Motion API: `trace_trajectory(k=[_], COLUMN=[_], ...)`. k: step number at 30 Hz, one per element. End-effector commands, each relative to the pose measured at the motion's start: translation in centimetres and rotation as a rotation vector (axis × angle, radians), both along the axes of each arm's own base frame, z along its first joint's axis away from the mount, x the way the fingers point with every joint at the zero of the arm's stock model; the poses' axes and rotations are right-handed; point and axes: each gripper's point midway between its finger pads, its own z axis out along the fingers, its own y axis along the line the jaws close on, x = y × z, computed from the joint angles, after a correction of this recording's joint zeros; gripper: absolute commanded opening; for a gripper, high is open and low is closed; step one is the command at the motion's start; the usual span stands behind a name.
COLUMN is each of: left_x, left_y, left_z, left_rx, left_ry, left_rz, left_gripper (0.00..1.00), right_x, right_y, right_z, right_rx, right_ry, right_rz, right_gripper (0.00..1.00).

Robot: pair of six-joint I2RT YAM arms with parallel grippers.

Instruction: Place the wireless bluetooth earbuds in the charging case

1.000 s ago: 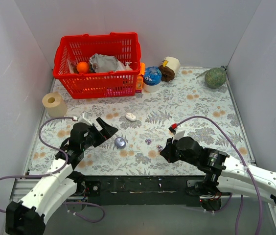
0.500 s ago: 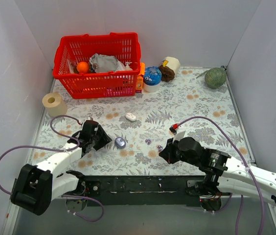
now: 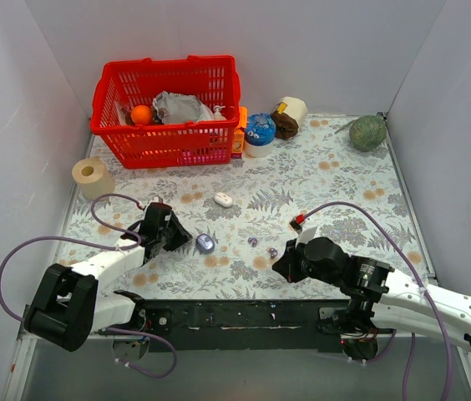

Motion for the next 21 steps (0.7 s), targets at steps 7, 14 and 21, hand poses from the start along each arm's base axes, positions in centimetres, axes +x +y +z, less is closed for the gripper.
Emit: trace_trajectory(k=[7,14,21], left_x=[-1.9,-4.2,-6.1], left_y=[-3.1,-5.4,-9.0], left_z=[0.8,0.7,2.1], left_rx=[-0.073,-0.1,-0.188], left_ry=[-0.03,-0.017,-0.05], left_rz=[-0.112,-0.176,-0.257], left_gripper=[0.2,0.2,0.21], right_x=[-0.4,-0.5,-0.5], right_y=[0.3,0.4,0.5], right_z=[-0.3,-0.5,-0.8], right_rx=[0.028,0.025,0.016], right_ry=[0.015,0.017,0.02], right_rz=[0.005,0.006,0.007], right_gripper=[0.01,0.01,0.01])
